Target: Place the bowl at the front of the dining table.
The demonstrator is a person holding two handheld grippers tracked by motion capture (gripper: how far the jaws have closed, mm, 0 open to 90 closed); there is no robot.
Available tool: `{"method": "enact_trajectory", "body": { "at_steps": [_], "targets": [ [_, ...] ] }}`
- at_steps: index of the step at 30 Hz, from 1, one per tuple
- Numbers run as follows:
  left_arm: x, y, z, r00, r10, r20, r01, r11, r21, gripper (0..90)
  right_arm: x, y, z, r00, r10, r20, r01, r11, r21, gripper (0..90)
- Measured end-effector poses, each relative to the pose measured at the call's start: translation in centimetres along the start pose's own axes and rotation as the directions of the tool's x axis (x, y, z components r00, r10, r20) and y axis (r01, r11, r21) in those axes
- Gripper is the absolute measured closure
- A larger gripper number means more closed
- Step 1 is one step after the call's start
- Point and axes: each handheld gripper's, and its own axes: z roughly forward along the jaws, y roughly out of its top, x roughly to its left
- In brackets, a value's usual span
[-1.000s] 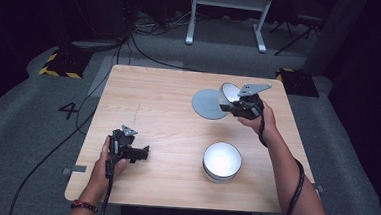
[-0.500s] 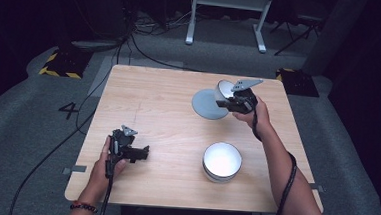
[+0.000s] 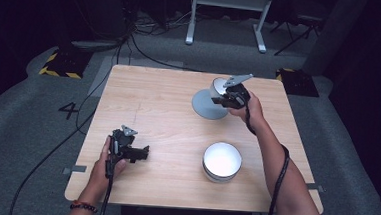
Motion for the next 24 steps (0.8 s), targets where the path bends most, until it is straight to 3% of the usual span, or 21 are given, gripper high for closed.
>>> {"method": "enact_trajectory", "body": {
  "at_steps": [9,24],
  "targets": [
    [0.0,0.0,0.0,1.0000,0.000,0.000,0.000,1.0000,0.000,0.0,-1.0,0.1,1.2,0.9997,0.010,0.024,-0.010,1.000,0.025,82.5],
    [0.0,0.0,0.0,1.0000,0.000,0.000,0.000,1.0000,0.000,0.0,-2.0,-0.2,4.0,0.9995,0.023,0.021,-0.025,0.997,0.067,82.4]
  ]
}}
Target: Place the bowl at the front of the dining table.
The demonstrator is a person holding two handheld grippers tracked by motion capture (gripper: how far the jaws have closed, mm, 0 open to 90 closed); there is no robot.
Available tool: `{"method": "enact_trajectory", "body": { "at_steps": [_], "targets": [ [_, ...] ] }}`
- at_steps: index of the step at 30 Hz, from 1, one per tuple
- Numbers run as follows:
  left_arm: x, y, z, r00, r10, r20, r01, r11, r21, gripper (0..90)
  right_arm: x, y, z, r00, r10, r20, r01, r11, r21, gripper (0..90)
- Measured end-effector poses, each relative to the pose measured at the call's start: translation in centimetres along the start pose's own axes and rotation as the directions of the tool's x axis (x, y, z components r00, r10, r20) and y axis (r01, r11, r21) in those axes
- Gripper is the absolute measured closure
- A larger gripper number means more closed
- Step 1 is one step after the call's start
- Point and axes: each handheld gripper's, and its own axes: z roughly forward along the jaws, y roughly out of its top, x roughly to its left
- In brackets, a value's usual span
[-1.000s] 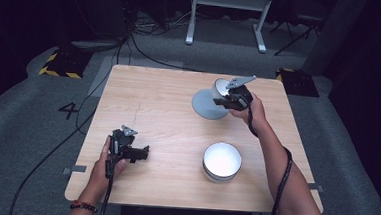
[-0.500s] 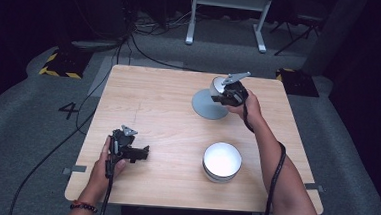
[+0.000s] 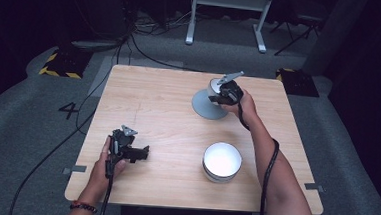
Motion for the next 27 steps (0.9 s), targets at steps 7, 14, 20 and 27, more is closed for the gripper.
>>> {"method": "enact_trajectory", "body": {
  "at_steps": [7,14,20,27],
  "targets": [
    [0.0,0.0,0.0,1.0000,0.000,-0.002,0.000,1.0000,-0.003,0.0,-0.2,0.1,1.2,1.0000,0.002,0.003,-0.002,1.000,0.009,82.3],
    [0.0,0.0,0.0,1.0000,-0.001,-0.001,0.001,1.0000,-0.006,0.0,-0.2,0.1,2.2,0.9998,-0.015,0.012,0.014,0.999,0.045,82.2],
    [0.0,0.0,0.0,1.0000,-0.001,-0.001,0.001,1.0000,-0.006,0.0,-0.3,-0.3,2.7,0.9999,-0.012,0.001,0.012,0.999,0.046,82.0],
    [0.0,0.0,0.0,1.0000,-0.002,-0.002,0.002,1.0000,-0.006,0.0,-0.1,-0.2,3.0,0.9998,-0.018,0.010,0.017,0.998,0.058,82.0]
  ]
}}
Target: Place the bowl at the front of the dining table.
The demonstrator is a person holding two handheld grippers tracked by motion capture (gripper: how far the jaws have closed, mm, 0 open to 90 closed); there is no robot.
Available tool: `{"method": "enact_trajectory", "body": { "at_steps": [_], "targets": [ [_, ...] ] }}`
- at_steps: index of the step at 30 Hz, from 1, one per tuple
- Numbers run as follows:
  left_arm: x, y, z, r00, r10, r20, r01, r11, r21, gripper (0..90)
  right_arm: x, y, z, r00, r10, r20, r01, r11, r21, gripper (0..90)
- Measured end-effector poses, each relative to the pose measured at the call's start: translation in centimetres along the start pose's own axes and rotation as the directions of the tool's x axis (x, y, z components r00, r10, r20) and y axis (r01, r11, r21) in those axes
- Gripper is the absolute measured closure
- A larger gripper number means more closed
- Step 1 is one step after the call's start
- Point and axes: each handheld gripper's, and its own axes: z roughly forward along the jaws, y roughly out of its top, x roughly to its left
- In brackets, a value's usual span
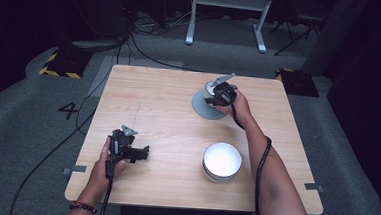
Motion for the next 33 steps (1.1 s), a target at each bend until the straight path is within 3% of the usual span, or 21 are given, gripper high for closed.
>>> {"method": "enact_trajectory", "body": {
  "at_steps": [4,9,16,23,33],
  "targets": [
    [0.0,0.0,0.0,1.0000,0.000,0.000,0.000,1.0000,0.000,0.0,0.3,-0.1,0.2,0.9998,-0.017,-0.005,0.017,1.000,0.012,82.2],
    [0.0,0.0,0.0,1.0000,0.000,0.000,0.000,1.0000,0.000,0.0,0.2,-0.4,0.4,0.9991,0.005,-0.042,-0.006,1.000,-0.006,79.1],
    [0.0,0.0,0.0,1.0000,0.000,-0.001,0.000,1.0000,0.000,0.0,0.5,-0.7,0.6,0.9980,-0.008,-0.063,0.008,1.000,0.002,78.0],
    [0.0,0.0,0.0,1.0000,0.000,0.000,0.000,1.0000,0.000,0.0,0.6,-0.9,0.5,0.9983,-0.004,-0.058,0.004,1.000,0.002,73.4],
    [0.0,0.0,0.0,1.0000,0.000,0.000,0.000,1.0000,0.000,0.0,0.6,-1.1,0.2,0.9985,0.004,-0.054,-0.004,1.000,0.005,73.6]
  ]
}}
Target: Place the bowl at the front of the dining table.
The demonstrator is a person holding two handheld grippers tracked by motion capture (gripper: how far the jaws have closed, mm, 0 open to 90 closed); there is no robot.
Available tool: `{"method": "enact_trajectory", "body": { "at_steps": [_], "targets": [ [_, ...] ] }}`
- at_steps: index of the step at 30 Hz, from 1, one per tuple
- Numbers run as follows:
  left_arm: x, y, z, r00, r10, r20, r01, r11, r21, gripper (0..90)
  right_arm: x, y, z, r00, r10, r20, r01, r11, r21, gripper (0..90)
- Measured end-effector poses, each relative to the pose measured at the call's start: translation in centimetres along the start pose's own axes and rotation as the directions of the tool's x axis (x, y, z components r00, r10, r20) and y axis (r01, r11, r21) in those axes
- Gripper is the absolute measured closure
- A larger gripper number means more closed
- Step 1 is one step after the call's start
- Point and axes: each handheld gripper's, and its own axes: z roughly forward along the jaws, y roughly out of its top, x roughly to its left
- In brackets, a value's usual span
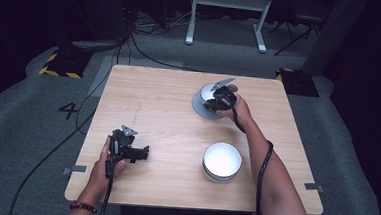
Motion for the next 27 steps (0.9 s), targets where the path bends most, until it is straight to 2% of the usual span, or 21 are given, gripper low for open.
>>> {"method": "enact_trajectory", "body": {
  "at_steps": [11,12,14,16,27],
  "targets": [
    [0.0,0.0,0.0,1.0000,0.000,0.000,0.000,1.0000,0.000,0.0,0.0,-0.2,-0.3,0.9999,0.012,0.007,-0.012,1.000,-0.003,70.5],
    [0.0,0.0,0.0,1.0000,0.000,0.000,0.000,1.0000,0.000,0.0,0.0,-0.2,-0.5,0.9997,0.012,0.022,-0.013,1.000,0.006,69.8],
    [0.0,0.0,0.0,1.0000,0.000,0.000,0.000,1.0000,0.000,0.0,0.0,-0.3,-0.5,0.9998,0.015,0.011,-0.015,1.000,-0.007,69.8],
    [0.0,0.0,0.0,1.0000,0.000,0.001,0.000,1.0000,0.000,0.0,-0.2,-0.4,-0.8,0.9996,0.026,0.009,-0.026,1.000,-0.006,65.9],
    [0.0,0.0,0.0,1.0000,0.000,0.000,0.000,1.0000,0.001,0.0,-0.1,-0.9,-1.7,0.9996,0.021,0.020,-0.021,1.000,-0.014,63.9]
  ]
}}
